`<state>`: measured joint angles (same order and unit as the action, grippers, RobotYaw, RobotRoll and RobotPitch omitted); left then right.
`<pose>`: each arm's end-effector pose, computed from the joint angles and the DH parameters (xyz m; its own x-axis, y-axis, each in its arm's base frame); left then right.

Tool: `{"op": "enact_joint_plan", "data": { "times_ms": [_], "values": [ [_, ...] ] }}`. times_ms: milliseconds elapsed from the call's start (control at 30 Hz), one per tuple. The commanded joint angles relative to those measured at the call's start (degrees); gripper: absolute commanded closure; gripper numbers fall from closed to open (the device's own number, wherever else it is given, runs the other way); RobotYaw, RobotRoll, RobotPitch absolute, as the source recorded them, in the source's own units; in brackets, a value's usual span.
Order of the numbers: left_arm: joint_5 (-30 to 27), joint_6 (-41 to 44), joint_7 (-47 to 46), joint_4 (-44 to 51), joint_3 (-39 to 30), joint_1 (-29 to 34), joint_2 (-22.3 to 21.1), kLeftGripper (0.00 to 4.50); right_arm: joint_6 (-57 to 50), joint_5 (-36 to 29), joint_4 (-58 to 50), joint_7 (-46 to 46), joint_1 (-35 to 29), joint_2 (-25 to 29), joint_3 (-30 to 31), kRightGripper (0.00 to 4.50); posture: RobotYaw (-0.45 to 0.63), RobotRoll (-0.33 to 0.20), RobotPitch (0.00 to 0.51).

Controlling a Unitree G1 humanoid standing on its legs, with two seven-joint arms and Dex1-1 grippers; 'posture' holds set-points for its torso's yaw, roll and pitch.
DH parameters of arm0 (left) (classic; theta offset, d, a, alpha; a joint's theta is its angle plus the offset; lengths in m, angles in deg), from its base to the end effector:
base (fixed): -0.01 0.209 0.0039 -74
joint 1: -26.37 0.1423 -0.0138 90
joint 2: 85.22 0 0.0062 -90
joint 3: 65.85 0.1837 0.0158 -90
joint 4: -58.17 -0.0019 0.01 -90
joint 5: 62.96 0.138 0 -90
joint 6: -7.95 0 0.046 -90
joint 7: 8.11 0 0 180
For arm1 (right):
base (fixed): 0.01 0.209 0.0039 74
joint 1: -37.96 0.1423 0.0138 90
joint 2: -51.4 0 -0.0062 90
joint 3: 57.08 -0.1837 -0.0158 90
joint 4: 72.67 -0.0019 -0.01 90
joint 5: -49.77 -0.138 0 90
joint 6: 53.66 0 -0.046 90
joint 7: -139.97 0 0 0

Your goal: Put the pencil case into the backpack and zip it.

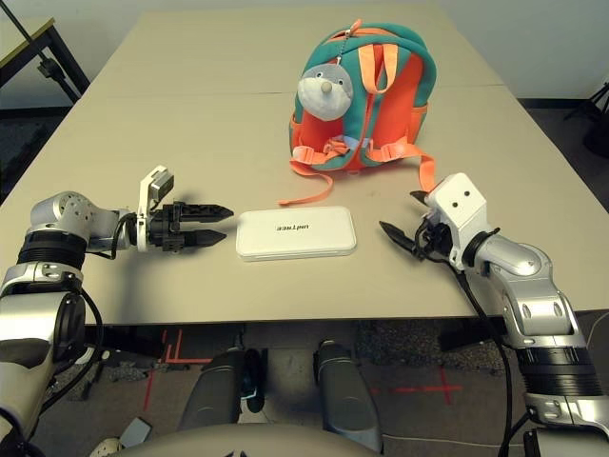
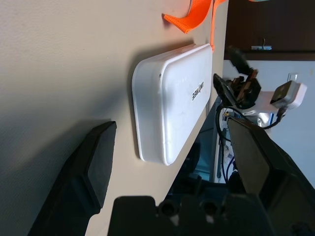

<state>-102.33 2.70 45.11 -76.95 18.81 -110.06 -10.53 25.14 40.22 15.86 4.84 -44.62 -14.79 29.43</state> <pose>0.2970 0.2491 0.1141 0.3059 -0.8955 -0.3233 0.1013 0.3683 -0.9242 0.2254 -0.2741 0.1212 0.7669 0.5449 -0.3390 -0.6408 0.6782 -0.3597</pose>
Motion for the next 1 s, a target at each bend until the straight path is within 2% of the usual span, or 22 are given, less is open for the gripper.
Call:
{"op": "enact_joint_plan", "data": {
  "times_ms": [33,200,267,667,1000],
  "values": [
    [1.93,-0.68,0.41,-2.03,1.15,-0.46,0.56,0.00,1.47,1.67,0.23,1.12,-0.56,-0.61,3.26,1.81,-0.27,0.000,0.143],
    [2.91,-1.08,1.45,-2.42,1.62,-0.64,0.62,0.00,2.20,3.48,1.82,0.49,1.24,-3.18,6.93,3.83,-0.27,0.000,0.143],
    [3.18,-1.18,1.78,-2.49,1.70,-0.68,0.62,0.00,2.48,4.08,2.73,0.17,2.09,-3.97,7.67,4.49,-0.27,0.000,0.143],
    [4.47,-1.95,3.38,-2.69,2.24,-0.63,0.20,0.00,5.75,6.64,7.32,-0.35,5.86,-8.41,10.15,4.49,-0.26,0.000,0.143],
    [5.27,-2.24,4.11,-3.15,2.21,-0.81,0.39,0.00,1.12,7.47,2.01,-1.77,6.17,-12.46,12.70,4.49,-0.25,0.000,0.144]
  ]
}}
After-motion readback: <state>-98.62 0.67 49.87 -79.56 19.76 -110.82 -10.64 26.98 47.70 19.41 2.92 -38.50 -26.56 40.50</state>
